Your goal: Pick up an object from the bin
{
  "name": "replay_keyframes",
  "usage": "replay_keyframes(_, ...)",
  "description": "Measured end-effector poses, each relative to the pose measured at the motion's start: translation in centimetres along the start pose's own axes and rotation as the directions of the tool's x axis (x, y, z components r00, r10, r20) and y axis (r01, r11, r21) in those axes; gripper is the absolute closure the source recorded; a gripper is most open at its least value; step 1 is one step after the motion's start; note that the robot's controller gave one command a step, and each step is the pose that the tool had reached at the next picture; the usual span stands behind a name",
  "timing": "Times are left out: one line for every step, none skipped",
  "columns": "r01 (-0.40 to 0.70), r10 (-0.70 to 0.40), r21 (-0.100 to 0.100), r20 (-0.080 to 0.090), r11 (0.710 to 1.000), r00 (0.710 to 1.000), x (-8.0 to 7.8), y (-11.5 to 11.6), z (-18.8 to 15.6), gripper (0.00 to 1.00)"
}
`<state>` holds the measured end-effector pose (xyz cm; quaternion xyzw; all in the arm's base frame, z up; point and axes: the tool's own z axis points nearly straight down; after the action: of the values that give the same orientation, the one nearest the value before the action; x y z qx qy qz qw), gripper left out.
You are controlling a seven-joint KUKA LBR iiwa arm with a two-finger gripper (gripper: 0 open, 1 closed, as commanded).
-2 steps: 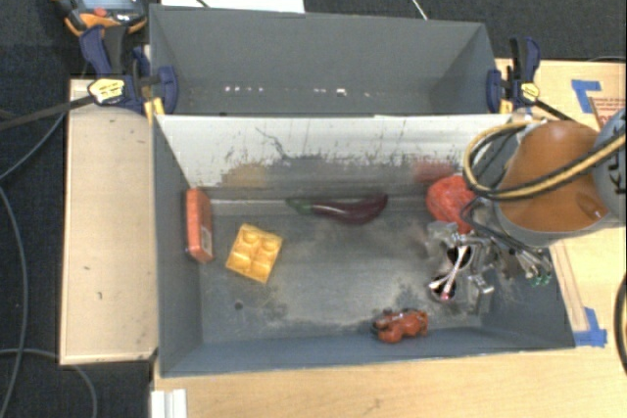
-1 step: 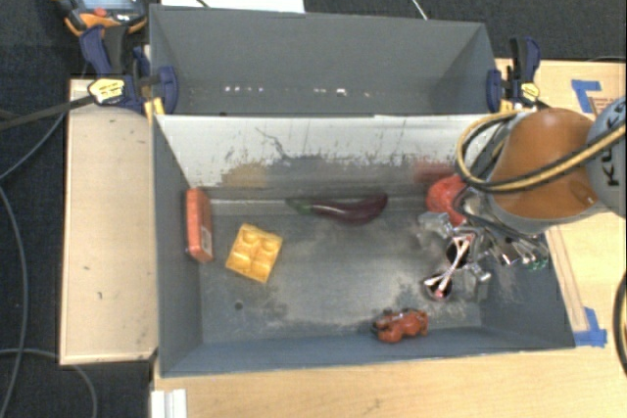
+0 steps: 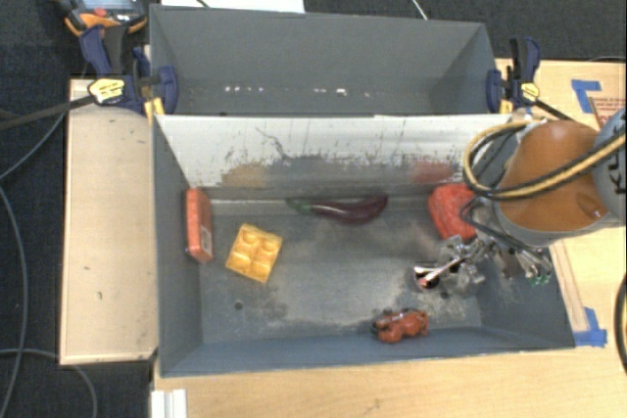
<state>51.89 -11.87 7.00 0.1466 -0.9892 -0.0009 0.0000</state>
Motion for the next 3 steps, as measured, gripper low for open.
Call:
replay_keyframes(0.000, 0.000, 0.000, 0.000, 1.000, 1.000, 0.0, 0.0, 0.0, 1.00)
replay_keyframes(0.001, -0.001, -0.001, -0.002, 1.000, 1.000, 0.1, 0.1, -0.3, 1.00)
replay_keyframes(0.000, 0.000, -0.005, -0.009, 1.000, 1.000, 0.3, 0.2, -2.4, 1.00)
